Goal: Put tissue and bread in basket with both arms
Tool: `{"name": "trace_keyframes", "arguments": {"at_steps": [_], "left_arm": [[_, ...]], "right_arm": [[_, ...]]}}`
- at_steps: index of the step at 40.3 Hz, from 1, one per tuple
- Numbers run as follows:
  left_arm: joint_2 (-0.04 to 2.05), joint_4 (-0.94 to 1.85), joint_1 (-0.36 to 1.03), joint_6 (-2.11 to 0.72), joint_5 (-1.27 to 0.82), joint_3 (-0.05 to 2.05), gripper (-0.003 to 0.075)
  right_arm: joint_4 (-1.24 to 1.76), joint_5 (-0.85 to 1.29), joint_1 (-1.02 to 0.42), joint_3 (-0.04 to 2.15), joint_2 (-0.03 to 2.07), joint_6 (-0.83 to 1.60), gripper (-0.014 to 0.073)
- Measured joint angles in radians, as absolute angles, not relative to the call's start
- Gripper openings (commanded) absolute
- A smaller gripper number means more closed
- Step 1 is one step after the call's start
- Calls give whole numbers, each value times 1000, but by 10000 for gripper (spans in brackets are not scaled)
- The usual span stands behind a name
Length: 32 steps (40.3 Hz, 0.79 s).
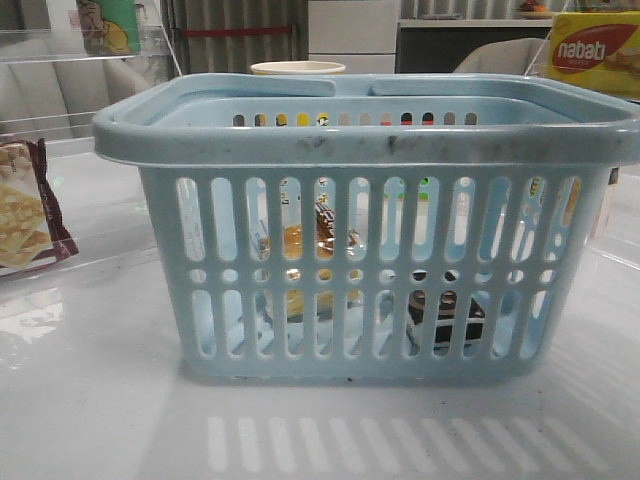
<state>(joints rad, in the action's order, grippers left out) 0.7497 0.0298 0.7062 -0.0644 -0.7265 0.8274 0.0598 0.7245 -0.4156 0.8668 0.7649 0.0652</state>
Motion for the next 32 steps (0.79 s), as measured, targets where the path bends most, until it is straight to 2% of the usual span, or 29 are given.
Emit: {"name": "trace_keyframes", "arguments": {"at_steps": [4,8,13,18,20,32], "left_arm": [[678,30,706,-64,-727,777,526],[640,30,706,-64,-727,744,469],[632,30,706,-64,-729,720,287],[632,30,706,-64,-729,711,132],[632,28,706,-64,-729,710,85],[632,26,706,-64,-729,710,95]], "right_arm": [[60,733,-416,867,765,65,536],[60,736,-416,862,765,65,407],[59,738,-416,844,765,65,202],[58,740,-416,838,765,65,71],[58,740,-416,838,765,65,50],[58,740,-416,837,765,65,57]]}}
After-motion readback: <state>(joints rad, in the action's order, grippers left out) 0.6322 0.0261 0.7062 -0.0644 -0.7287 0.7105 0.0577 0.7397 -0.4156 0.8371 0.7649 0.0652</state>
